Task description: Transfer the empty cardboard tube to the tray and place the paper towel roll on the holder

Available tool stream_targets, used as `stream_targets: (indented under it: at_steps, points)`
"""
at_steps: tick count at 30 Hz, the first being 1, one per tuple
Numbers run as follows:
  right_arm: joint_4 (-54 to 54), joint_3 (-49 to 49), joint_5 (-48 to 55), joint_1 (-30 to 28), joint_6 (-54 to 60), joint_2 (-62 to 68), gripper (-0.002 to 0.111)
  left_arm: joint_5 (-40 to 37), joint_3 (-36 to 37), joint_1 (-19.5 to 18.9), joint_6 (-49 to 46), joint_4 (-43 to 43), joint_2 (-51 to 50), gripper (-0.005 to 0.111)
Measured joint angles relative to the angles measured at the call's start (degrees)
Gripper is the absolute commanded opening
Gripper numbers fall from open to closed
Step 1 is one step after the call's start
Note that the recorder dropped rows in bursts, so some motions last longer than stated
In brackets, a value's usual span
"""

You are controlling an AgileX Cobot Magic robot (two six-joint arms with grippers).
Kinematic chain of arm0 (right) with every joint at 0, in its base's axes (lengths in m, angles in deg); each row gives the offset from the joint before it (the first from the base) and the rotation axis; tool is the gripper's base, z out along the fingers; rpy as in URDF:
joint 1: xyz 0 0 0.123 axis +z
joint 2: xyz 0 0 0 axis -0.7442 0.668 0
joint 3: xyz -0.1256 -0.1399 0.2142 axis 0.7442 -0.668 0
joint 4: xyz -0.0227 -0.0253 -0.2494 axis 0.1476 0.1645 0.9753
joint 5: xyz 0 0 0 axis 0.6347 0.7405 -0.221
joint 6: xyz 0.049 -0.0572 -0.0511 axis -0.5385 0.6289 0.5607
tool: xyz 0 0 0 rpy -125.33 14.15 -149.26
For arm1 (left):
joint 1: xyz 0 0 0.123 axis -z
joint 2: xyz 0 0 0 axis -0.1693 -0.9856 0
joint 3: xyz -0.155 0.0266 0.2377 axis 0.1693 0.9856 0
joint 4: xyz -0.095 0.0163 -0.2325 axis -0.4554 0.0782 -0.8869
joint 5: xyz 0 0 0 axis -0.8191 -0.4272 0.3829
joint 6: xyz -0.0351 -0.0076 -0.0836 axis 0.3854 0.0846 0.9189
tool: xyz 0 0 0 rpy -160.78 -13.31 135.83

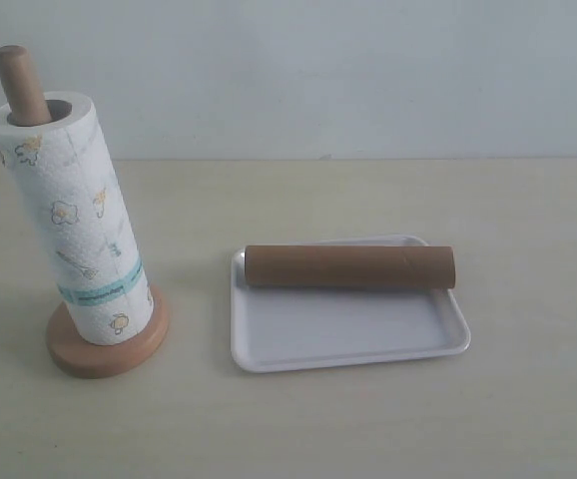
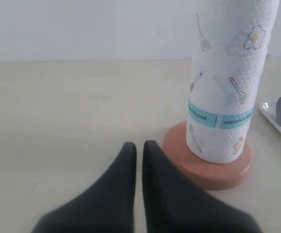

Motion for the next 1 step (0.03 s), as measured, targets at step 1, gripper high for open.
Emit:
stream_targets:
  at_steps: [1]
  points:
    - [0.0, 0.0, 0.0, 0.0, 0.0, 0.0, 0.009, 0.0, 0.0, 0.0, 0.0, 0.0, 0.0, 0.004]
